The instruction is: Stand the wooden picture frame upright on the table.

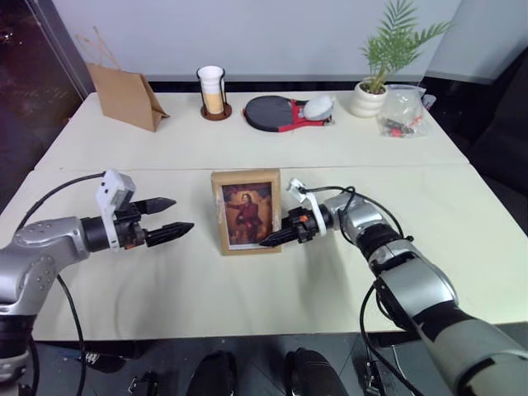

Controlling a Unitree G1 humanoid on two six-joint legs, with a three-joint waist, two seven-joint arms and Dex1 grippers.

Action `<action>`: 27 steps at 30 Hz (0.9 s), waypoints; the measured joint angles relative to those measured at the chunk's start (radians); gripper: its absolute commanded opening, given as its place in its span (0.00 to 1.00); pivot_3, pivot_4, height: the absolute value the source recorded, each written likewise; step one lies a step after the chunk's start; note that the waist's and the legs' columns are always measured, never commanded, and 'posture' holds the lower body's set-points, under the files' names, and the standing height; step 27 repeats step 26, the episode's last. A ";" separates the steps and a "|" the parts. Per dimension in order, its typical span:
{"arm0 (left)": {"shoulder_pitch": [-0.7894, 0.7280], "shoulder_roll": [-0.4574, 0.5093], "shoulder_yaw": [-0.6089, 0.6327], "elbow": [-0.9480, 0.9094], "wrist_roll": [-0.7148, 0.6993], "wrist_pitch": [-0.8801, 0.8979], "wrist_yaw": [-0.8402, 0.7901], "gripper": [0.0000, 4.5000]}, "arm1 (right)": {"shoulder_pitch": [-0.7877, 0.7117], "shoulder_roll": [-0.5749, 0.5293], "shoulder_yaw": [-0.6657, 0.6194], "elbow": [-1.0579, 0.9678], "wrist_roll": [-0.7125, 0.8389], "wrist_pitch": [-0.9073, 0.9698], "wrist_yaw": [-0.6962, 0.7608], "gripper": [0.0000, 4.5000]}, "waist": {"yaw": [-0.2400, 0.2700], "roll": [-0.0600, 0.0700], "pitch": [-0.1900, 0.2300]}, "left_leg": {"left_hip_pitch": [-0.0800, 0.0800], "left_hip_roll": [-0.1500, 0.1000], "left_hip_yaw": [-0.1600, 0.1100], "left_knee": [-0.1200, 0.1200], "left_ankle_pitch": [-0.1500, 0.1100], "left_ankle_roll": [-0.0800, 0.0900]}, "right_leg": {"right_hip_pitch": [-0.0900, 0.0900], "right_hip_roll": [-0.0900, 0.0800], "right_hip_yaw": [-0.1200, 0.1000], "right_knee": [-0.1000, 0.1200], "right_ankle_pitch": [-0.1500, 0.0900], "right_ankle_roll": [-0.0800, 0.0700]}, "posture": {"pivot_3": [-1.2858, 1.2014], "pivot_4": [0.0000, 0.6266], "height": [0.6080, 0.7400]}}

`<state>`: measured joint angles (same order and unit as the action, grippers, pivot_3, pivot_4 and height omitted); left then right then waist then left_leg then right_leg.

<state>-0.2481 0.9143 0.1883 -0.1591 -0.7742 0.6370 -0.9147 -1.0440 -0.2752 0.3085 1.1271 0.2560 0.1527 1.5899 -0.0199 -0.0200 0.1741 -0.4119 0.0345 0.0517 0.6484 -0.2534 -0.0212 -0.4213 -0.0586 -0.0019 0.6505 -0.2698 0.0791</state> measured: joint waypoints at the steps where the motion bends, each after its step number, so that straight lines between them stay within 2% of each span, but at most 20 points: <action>1: 0.001 -0.005 0.007 -0.011 -0.001 0.008 0.005 1.00 | 0.000 0.003 -0.004 0.005 -0.008 -0.003 0.005 0.46 | 0.000 0.000 0.000 | 0.000 0.000 0.000 0.000 0.000 0.000 | 0.000 0.000 0.000 0.000 0.000 0.000 | 0.52 0.24 1.00; 3: 0.007 -0.012 0.030 -0.029 -0.003 0.020 0.014 1.00 | 0.000 0.010 -0.012 0.021 -0.032 -0.004 0.012 0.62 | -0.001 0.000 0.000 | 0.000 0.000 0.000 0.000 0.000 0.000 | 0.000 0.000 0.000 0.001 0.000 0.000 | 0.52 0.24 1.00; 6: 0.017 -0.016 0.043 -0.045 -0.003 0.039 0.024 1.00 | 0.000 0.008 -0.027 0.032 -0.051 0.000 0.015 0.94 | 0.000 0.000 0.000 | 0.000 0.000 0.000 0.000 0.000 0.000 | 0.000 0.000 0.000 0.001 0.000 0.000 | 0.52 0.24 1.00; 7: 0.019 -0.018 0.043 -0.050 -0.004 0.049 0.025 1.00 | 0.000 0.004 -0.033 0.032 -0.058 0.000 0.016 0.98 | 0.000 0.000 0.000 | 0.000 0.000 0.000 0.000 0.000 0.000 | 0.000 0.000 0.000 0.001 0.000 0.000 | 0.52 0.24 1.00; 10: 0.024 -0.022 0.043 -0.061 -0.010 0.066 0.022 1.00 | 0.013 -0.039 -0.047 0.000 -0.080 -0.001 0.015 0.98 | 0.003 0.000 0.000 | 0.000 0.000 0.000 0.000 0.000 0.000 | 0.000 -0.001 0.000 0.001 0.000 0.000 | 0.52 0.24 1.00; 13: 0.033 -0.022 0.043 -0.078 -0.014 0.078 0.012 1.00 | 0.092 -0.150 -0.064 -0.159 -0.095 0.002 0.007 0.98 | 0.011 0.000 0.000 | 0.000 -0.002 -0.001 0.000 0.000 0.000 | 0.001 -0.002 0.000 0.000 0.000 0.000 | 0.52 0.24 1.00; 18: 0.051 -0.026 0.054 -0.101 -0.023 0.082 -0.001 1.00 | 0.345 -0.381 -0.136 -0.646 -0.070 0.121 -0.024 0.98 | 0.007 0.000 0.000 | 0.000 -0.001 -0.001 0.000 -0.001 0.001 | 0.000 -0.004 0.000 -0.001 0.000 0.000 | 0.52 0.24 1.00; 21: 0.050 -0.038 0.078 -0.129 -0.046 0.100 0.011 1.00 | 0.485 -0.491 -0.231 -1.012 -0.016 0.260 -0.111 0.98 | 0.000 0.001 0.001 | 0.002 0.000 -0.001 0.000 -0.001 0.001 | 0.000 -0.002 0.000 0.001 0.000 0.000 | 0.52 0.24 1.00; 24: 0.077 -0.031 0.094 -0.163 -0.046 0.103 0.011 1.00 | 0.538 -0.546 -0.306 -1.277 0.029 0.373 -0.204 0.98 | -0.004 0.001 0.001 | 0.004 0.001 -0.001 0.000 0.000 0.000 | 0.002 0.001 0.001 0.002 0.000 0.000 | 0.52 0.24 1.00; 27: 0.090 -0.031 0.102 -0.179 -0.051 0.118 0.011 1.00 | 0.551 -0.557 -0.328 -1.384 0.057 0.435 -0.259 0.98 | 0.000 0.001 0.000 | 0.005 0.001 -0.001 0.000 0.000 0.000 | 0.003 0.002 0.001 0.002 0.000 0.000 | 0.52 0.24 1.00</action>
